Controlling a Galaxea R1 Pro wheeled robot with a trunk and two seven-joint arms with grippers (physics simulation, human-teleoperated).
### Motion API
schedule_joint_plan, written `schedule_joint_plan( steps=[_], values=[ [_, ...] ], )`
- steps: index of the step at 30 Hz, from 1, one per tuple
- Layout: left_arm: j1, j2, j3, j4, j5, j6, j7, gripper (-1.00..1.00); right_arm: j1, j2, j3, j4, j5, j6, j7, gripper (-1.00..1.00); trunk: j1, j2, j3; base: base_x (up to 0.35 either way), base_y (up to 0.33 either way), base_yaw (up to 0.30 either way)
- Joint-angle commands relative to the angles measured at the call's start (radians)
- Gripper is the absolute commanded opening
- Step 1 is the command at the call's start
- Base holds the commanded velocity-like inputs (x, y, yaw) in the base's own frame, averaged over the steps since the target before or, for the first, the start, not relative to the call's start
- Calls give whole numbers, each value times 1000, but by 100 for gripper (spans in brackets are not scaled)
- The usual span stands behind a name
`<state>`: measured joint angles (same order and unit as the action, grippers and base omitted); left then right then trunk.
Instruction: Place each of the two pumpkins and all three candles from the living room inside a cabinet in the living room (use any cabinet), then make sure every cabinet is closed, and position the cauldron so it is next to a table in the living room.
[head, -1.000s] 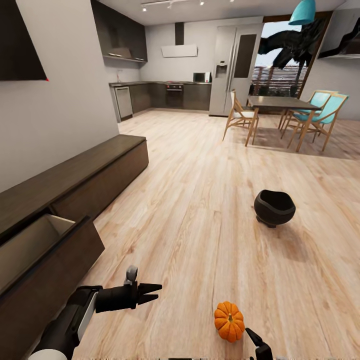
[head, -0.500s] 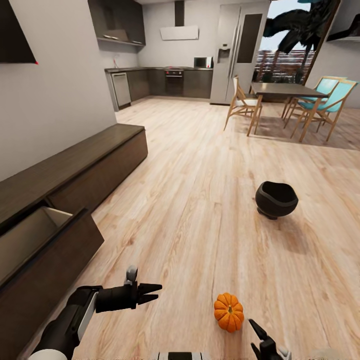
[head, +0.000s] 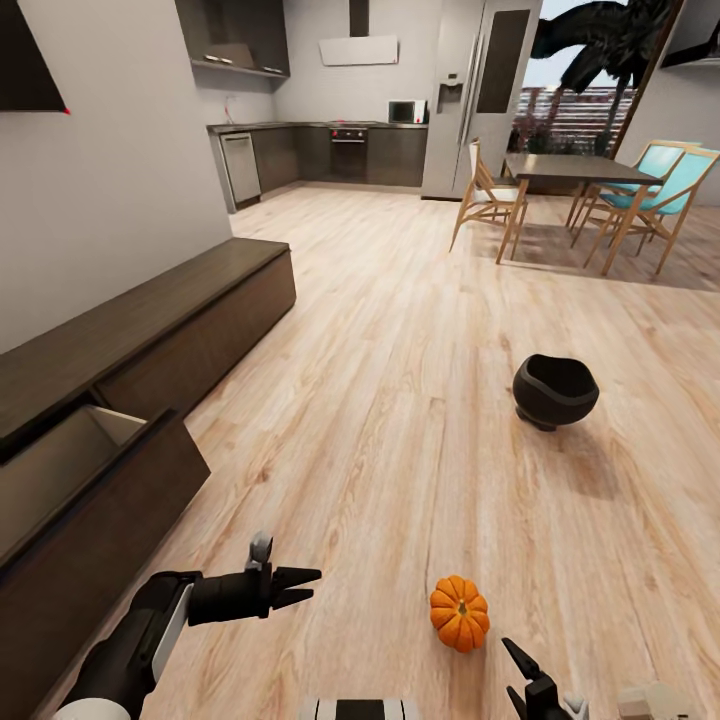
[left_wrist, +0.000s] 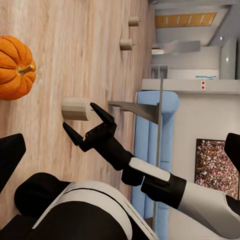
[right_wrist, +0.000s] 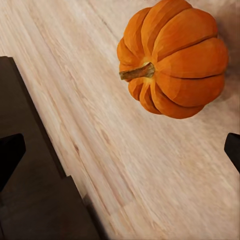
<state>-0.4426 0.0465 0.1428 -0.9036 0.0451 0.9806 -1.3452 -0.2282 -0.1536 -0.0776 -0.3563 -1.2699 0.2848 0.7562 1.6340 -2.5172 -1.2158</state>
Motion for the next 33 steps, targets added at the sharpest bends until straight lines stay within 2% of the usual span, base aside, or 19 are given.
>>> schedule_joint_plan(
  steps=[1, 25, 33],
  values=[
    [-1, 0, 0, 0, 2, 10, -2, 100, 0, 0, -2, 0, -8, 9, 2, 100, 0, 0, -1, -5, 6, 0],
    [-1, -1, 0, 0, 2, 10, -2, 100, -11, -2, 0, 0, 2, 13, -17, 100, 0, 0, -1, -9, 43, 0],
    [-1, -1, -1, 0, 2, 10, -2, 100, -55, -43, 7, 0, 7, 6, -122, 100, 0, 0, -1, 0, 0, 0]
  ],
)
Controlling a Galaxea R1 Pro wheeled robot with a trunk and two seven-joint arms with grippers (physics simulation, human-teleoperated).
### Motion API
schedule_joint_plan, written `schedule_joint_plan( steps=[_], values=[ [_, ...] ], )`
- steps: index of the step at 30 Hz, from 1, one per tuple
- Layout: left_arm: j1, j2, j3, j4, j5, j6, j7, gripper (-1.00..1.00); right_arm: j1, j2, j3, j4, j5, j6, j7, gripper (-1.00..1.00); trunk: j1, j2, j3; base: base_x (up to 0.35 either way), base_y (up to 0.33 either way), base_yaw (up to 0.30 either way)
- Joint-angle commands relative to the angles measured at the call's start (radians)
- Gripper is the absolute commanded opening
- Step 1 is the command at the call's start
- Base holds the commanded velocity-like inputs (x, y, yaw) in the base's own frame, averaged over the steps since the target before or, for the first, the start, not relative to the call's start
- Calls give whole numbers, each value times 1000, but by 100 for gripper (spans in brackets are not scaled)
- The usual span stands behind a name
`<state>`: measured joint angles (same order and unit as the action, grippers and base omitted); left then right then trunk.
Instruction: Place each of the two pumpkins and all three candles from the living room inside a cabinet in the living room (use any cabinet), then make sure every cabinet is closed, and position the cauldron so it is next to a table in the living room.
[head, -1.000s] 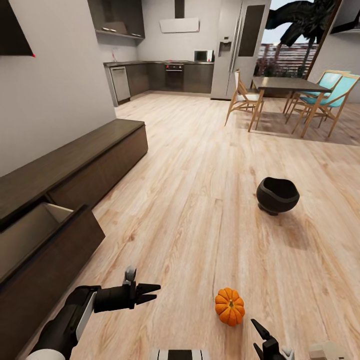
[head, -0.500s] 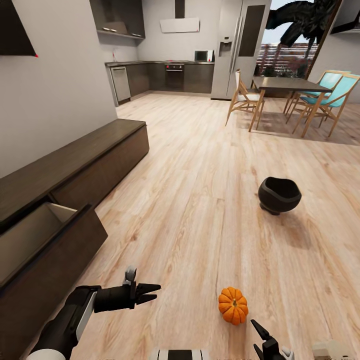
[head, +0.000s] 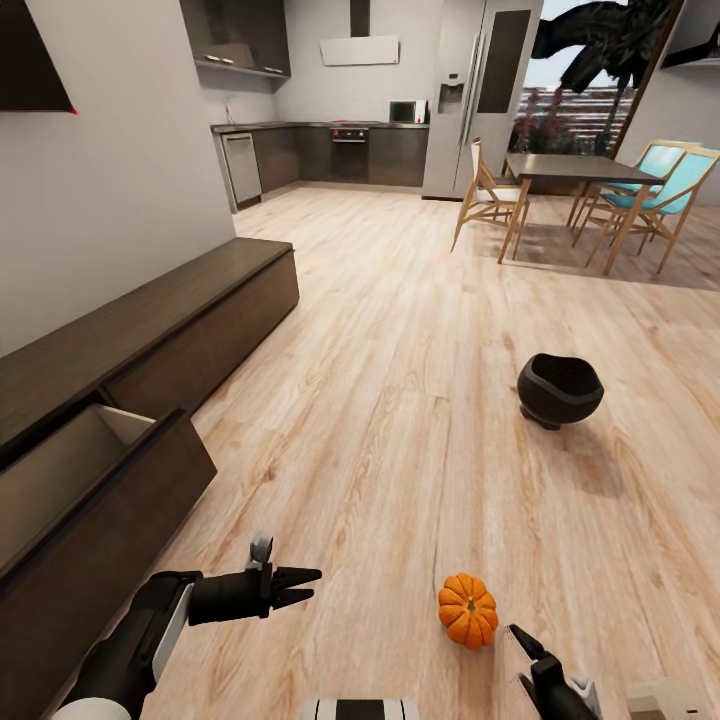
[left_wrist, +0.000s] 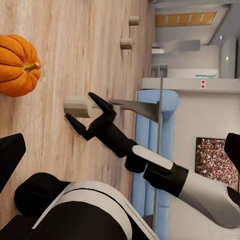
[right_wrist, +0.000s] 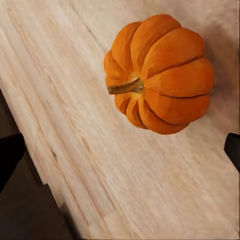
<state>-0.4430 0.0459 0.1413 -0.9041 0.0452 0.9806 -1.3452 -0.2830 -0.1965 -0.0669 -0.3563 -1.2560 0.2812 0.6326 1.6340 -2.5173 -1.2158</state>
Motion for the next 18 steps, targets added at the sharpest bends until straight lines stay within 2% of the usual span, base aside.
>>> schedule_joint_plan(
  steps=[1, 7, 11, 18],
  values=[
    [0, 0, 0, 0, 2, 10, -2, 100, -3, -7, -3, 0, -7, 8, -2, 100, 0, 0, -1, 0, 0, 0],
    [0, 0, 0, 1, 2, 10, -2, 100, -26, -24, 0, -1, 11, 4, -4, 100, 0, 0, -1, 0, 0, 0],
    [0, 0, 0, 1, 2, 10, -2, 100, -28, -34, 0, -2, 62, 3, 5, 100, 0, 0, -1, 0, 0, 0],
    [0, 1, 0, 1, 2, 10, -2, 100, -28, -41, 0, -8, 75, 3, 7, 100, 0, 0, -1, 0, 0, 0]
  ],
)
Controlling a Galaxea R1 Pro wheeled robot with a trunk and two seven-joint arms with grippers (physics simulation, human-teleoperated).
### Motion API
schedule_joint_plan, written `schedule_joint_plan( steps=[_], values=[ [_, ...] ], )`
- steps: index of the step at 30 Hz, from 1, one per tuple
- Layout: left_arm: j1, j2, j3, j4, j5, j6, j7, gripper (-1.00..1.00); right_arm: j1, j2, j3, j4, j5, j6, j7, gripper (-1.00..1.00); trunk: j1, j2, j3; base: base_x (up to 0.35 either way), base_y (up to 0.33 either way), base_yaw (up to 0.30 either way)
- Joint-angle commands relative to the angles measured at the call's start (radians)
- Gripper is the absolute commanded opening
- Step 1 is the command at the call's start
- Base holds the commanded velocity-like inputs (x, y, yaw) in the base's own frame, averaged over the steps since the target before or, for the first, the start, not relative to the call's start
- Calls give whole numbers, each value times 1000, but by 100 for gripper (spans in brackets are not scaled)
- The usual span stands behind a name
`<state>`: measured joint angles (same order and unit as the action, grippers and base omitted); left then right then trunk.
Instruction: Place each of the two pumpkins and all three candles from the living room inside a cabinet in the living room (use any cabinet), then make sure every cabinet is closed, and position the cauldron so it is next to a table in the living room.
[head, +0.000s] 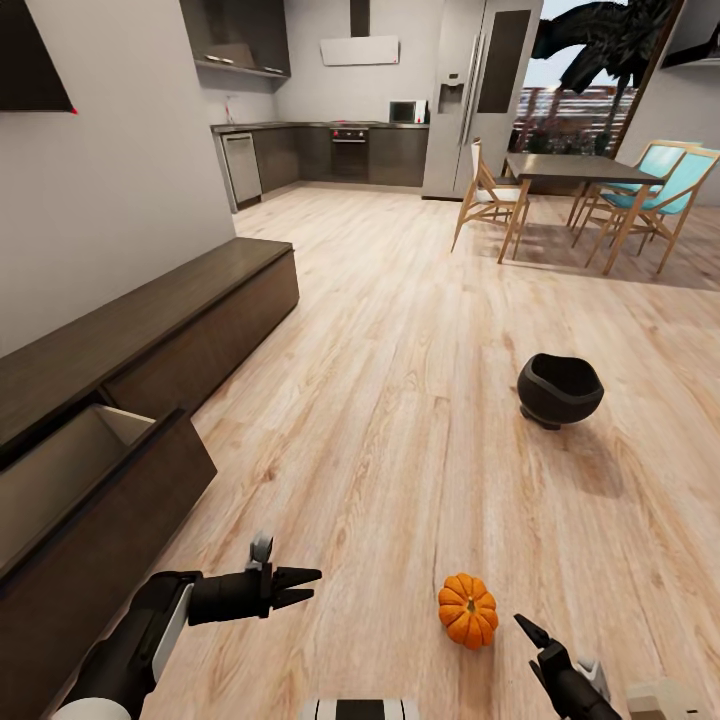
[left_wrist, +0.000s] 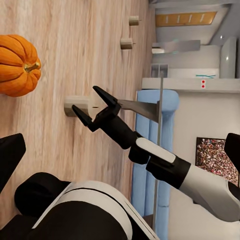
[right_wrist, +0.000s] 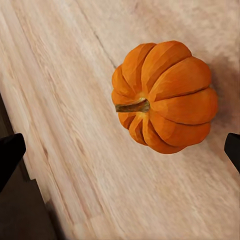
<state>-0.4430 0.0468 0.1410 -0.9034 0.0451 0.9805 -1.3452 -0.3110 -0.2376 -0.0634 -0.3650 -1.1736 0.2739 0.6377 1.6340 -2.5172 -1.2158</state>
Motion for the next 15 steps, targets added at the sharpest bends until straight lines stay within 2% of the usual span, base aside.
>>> schedule_joint_plan(
  steps=[1, 12, 15],
  values=[
    [0, 0, 0, 0, 2, 10, -2, 100, 0, 0, -4, 0, -7, 10, 2, 100, 0, 0, -1, 0, 0, 0],
    [0, 2, 1, -3, 4, 10, -3, 100, 0, -4, -3, 1, -6, 10, 2, 100, 0, 0, -1, 0, 0, 0],
    [0, 1, 2, -4, 4, 10, -3, 100, 0, -5, -4, 0, -6, 10, 2, 100, 1, -1, -12, 0, 0, 0]
  ],
)
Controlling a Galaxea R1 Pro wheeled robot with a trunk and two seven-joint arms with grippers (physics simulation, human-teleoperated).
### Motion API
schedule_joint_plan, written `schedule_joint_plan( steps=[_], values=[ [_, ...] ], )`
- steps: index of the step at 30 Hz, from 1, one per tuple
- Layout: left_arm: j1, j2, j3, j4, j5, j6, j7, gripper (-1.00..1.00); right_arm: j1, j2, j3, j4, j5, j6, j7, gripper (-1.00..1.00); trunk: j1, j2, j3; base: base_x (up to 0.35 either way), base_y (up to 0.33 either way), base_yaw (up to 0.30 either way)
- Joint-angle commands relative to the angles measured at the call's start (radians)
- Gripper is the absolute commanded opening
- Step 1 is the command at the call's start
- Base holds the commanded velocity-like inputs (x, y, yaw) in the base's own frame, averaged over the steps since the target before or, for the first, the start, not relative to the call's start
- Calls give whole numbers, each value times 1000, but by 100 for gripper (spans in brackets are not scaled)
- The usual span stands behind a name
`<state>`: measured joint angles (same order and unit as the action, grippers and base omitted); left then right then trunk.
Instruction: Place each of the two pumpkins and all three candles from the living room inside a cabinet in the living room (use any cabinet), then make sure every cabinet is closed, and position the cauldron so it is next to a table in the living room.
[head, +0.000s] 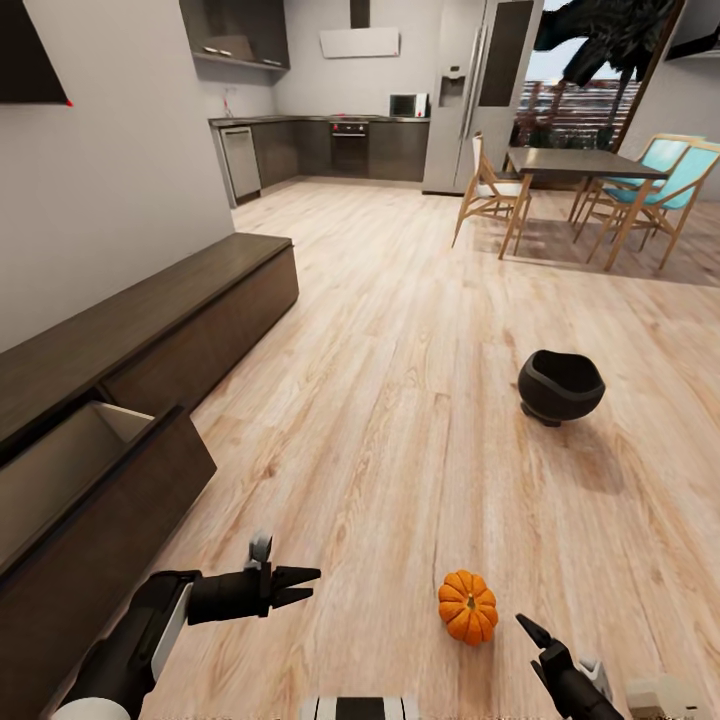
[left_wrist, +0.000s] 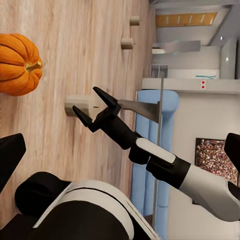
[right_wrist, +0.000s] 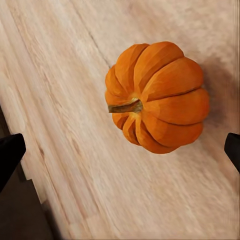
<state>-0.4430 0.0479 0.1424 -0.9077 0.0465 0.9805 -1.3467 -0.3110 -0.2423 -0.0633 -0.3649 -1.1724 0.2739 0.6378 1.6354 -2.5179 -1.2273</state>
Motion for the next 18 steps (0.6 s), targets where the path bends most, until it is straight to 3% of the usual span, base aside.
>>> schedule_joint_plan(
  steps=[1, 18],
  values=[
    [0, 0, 0, 0, 3, 10, -2, 100, 0, 0, -4, 0, -8, 10, 2, 100, 0, -1, -5, 0, 0, 0],
    [0, 0, -1, 0, 3, 10, -1, 100, 0, 1, -6, 1, -10, 8, 64, 100, 8, -5, -70, 0, 0, 0]
  ],
)
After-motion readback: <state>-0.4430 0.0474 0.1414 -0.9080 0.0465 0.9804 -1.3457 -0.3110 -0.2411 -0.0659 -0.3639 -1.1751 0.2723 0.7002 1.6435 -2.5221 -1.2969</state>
